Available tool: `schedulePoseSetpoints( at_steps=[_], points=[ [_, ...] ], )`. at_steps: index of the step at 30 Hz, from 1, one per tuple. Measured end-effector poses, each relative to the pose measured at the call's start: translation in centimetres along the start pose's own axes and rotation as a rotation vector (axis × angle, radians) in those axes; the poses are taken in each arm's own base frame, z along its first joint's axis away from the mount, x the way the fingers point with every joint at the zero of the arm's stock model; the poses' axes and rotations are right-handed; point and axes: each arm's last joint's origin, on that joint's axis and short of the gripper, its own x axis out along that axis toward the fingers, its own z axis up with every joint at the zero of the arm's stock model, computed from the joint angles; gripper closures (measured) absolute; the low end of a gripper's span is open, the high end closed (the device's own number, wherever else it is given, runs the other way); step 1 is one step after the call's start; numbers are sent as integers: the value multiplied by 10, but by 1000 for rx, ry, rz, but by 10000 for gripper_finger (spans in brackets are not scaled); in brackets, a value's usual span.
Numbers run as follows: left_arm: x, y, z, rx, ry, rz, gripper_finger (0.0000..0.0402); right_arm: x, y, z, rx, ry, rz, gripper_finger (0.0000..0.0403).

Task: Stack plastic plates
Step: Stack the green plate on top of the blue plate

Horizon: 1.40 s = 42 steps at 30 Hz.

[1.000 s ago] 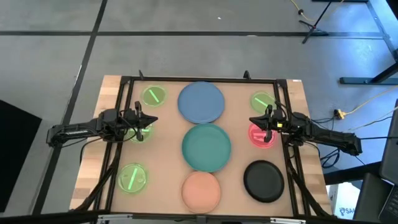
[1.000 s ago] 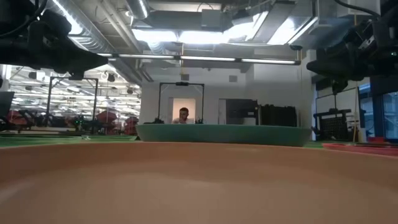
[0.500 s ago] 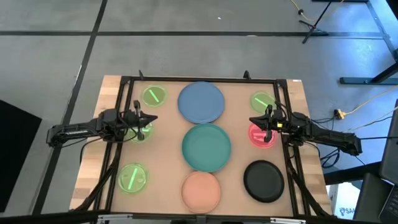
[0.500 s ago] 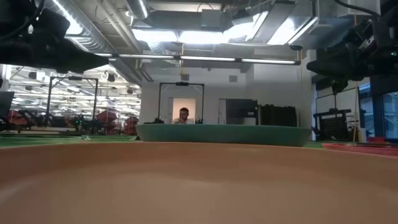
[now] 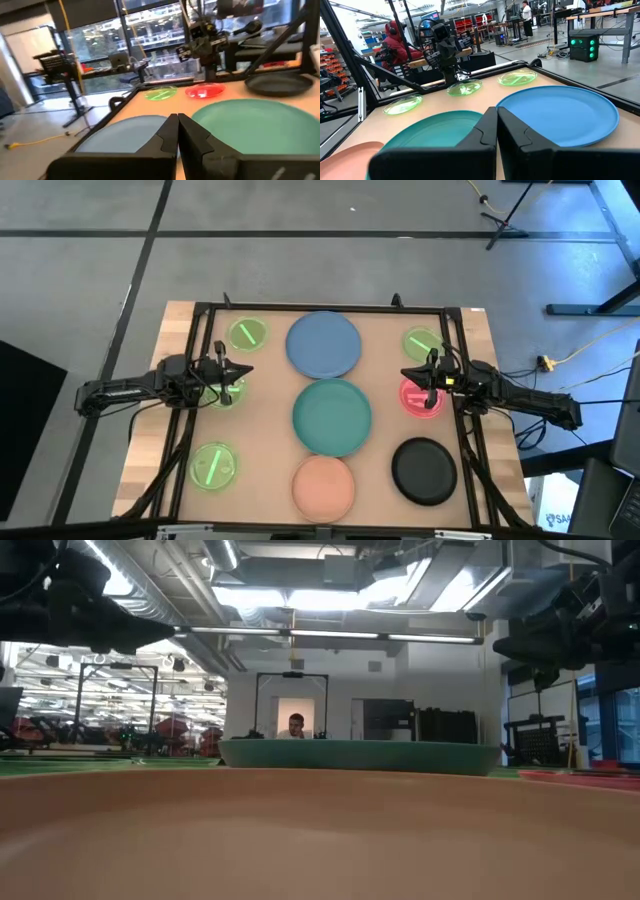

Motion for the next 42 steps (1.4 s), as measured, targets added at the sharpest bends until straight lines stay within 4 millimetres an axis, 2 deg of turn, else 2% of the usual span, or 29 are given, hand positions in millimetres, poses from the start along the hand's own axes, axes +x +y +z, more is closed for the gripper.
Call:
schedulePoseSetpoints(
  at_steps=[7, 13, 18, 21, 27, 36, 42],
  points=[
    [-1, 1, 15, -198, -158, -26, 398, 0, 0, 3, -9, -38, -31, 400],
    [0, 3, 22, -245, -224, 4, 398, -1, 0, 12, -21, -133, -66, 400],
    [7, 4, 18, -253, -173, 57, 398, -1, 1, 17, -19, -185, -67, 400],
    [14, 4, 13, -251, -114, 109, 398, 2, -1, 14, -18, -159, -100, 400],
    [29, 4, 16, -234, -49, 103, 398, 10, -2, 12, -8, -120, -117, 400],
    [51, 2, 9, -241, 55, 93, 398, 29, -3, 3, 44, 8, -126, 400],
    [62, -2, 3, -255, 132, 59, 398, 54, -1, 7, 49, 159, -88, 400]
  ],
)
